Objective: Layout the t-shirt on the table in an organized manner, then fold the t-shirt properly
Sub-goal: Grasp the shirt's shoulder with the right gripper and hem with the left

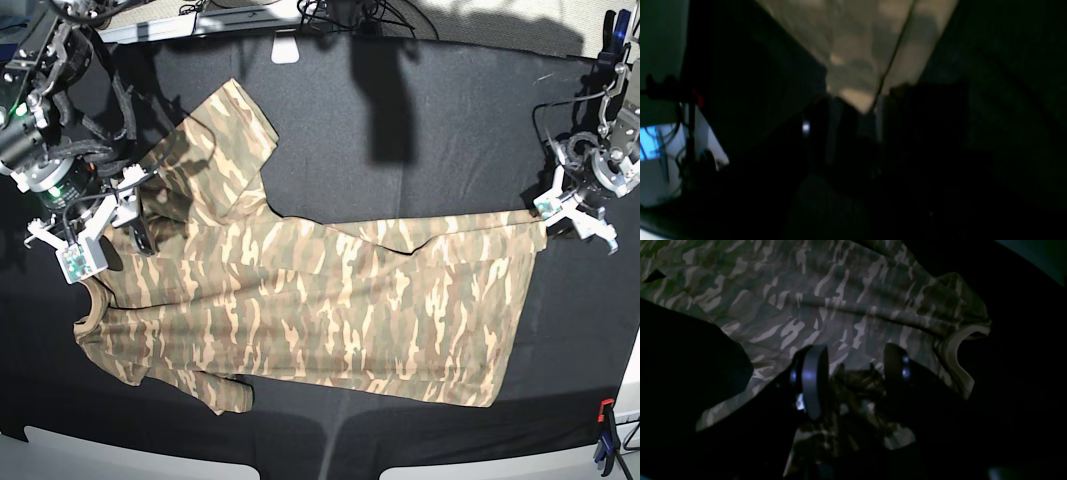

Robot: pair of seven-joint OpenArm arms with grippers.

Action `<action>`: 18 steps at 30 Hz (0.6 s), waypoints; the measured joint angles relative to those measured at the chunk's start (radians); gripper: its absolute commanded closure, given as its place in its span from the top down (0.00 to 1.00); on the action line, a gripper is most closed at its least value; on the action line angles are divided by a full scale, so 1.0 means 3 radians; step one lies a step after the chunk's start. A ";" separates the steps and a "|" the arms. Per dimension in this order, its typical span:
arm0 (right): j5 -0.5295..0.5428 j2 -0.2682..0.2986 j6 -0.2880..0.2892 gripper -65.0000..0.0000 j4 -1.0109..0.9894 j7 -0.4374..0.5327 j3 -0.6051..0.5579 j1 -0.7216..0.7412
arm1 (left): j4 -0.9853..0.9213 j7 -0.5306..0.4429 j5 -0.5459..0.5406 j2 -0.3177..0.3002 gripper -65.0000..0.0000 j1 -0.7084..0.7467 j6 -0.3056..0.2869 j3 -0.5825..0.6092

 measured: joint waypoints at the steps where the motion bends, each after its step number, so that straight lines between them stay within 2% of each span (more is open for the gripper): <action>1: 0.0000 0.0000 0.0000 0.40 0.0000 0.0000 0.0000 0.0000 | 0.0000 -0.0036 -0.0001 0.0001 0.33 -0.0009 0.0001 0.0000; 11: 0.0001 -0.0001 0.0000 0.40 0.0000 -0.0029 0.0000 0.0000 | -0.0254 -0.0155 -0.0069 0.0072 0.33 -0.0259 0.0038 -0.0001; 18: 0.0000 0.0000 0.0001 0.40 0.0000 -0.0092 0.0000 -0.0001 | -0.0393 -0.0167 -0.0086 0.0146 0.33 -0.0237 0.0038 -0.0001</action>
